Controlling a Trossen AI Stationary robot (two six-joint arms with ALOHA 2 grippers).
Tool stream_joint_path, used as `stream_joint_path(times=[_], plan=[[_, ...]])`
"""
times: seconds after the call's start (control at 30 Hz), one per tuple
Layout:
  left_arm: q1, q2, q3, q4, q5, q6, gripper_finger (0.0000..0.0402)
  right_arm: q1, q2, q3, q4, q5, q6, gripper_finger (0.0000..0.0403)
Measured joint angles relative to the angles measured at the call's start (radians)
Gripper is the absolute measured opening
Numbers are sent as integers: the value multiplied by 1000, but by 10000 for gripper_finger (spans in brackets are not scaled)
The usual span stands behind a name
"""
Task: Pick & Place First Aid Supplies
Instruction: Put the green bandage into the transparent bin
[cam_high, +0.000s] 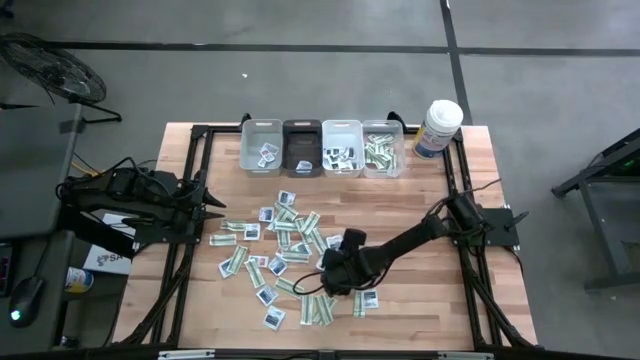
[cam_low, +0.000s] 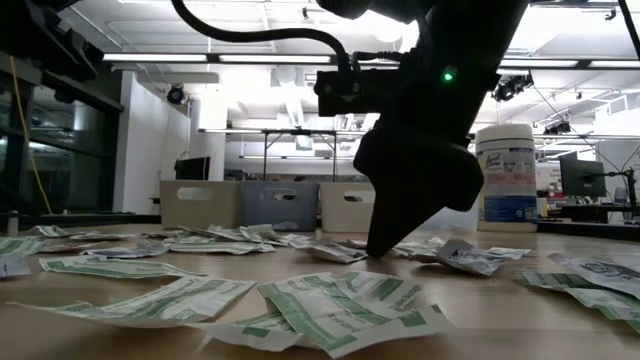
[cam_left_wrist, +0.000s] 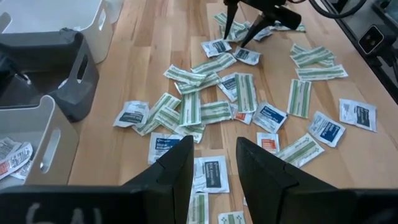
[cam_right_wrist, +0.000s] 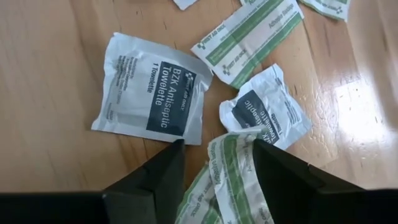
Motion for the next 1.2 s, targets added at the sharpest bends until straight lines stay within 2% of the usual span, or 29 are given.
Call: stream_joint_path(times=[0.87, 1.2], plan=[[0, 0, 0, 1, 0, 0, 119, 26, -11, 16, -8, -11, 1, 6], [0, 0, 0, 0, -1, 0, 119, 32, -13, 106, -59, -10, -6, 2]])
